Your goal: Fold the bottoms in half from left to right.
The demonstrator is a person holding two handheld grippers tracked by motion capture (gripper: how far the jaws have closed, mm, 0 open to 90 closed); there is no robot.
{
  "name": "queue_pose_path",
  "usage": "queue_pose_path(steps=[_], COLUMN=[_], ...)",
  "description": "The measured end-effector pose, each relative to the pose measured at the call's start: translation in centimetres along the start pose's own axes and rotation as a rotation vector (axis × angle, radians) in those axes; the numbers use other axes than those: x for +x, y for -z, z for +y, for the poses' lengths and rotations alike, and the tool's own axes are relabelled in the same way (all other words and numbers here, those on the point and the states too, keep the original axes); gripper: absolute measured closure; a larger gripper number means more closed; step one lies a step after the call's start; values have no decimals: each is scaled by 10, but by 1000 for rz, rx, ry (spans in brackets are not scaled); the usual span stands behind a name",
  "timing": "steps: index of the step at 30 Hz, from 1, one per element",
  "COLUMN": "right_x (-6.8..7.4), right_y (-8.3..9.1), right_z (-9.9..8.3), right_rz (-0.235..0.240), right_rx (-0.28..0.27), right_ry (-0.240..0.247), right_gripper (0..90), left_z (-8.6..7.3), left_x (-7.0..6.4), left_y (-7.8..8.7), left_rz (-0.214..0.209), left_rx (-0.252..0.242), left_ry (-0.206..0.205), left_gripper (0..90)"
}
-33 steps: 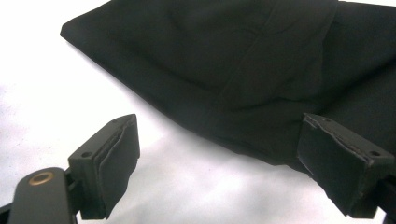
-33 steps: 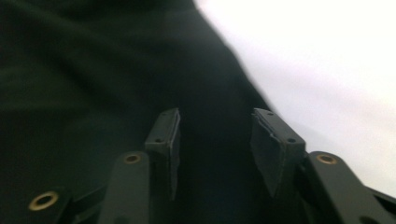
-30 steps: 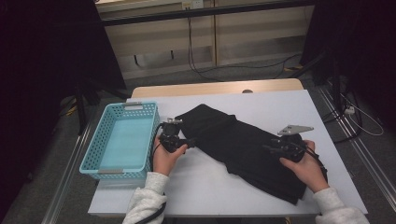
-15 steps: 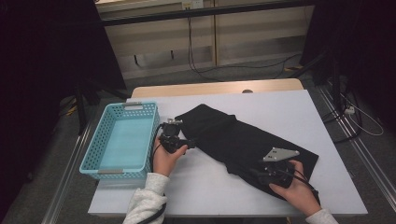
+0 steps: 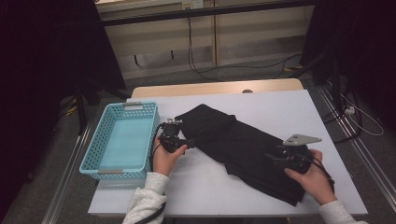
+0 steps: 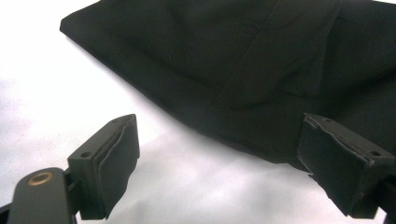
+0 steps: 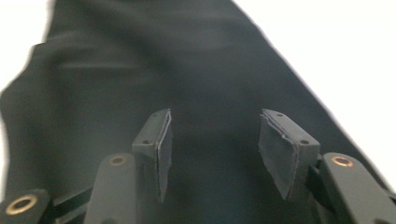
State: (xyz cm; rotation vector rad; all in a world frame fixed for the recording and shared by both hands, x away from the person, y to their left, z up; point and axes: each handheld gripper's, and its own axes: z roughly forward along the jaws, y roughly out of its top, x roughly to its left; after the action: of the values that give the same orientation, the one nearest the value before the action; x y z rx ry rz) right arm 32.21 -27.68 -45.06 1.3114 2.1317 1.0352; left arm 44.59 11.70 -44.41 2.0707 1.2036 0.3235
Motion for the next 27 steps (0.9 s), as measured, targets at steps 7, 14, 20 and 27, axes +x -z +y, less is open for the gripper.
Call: queue_pose_path(steps=[7, 14, 20, 27], right_x=[-44, -51, -53, -62], right_y=[1, 1, 6, 20], right_z=[-12, -16, -18, -24], right_rz=[-147, -70, -14, -20], right_rx=[49, 77, 92, 112], right_ry=[-82, -111, -118, -125], right_gripper=[481, 770, 877, 880], left_z=[2, 3, 4, 6], left_x=[-1, 4, 6, 8], left_y=[-2, 2, 4, 4], left_rz=[-8, 3, 7, 14], left_rx=[2, -11, -17, -19], left_ry=[-5, 11, 12, 14], left_gripper=[134, 134, 134, 134])
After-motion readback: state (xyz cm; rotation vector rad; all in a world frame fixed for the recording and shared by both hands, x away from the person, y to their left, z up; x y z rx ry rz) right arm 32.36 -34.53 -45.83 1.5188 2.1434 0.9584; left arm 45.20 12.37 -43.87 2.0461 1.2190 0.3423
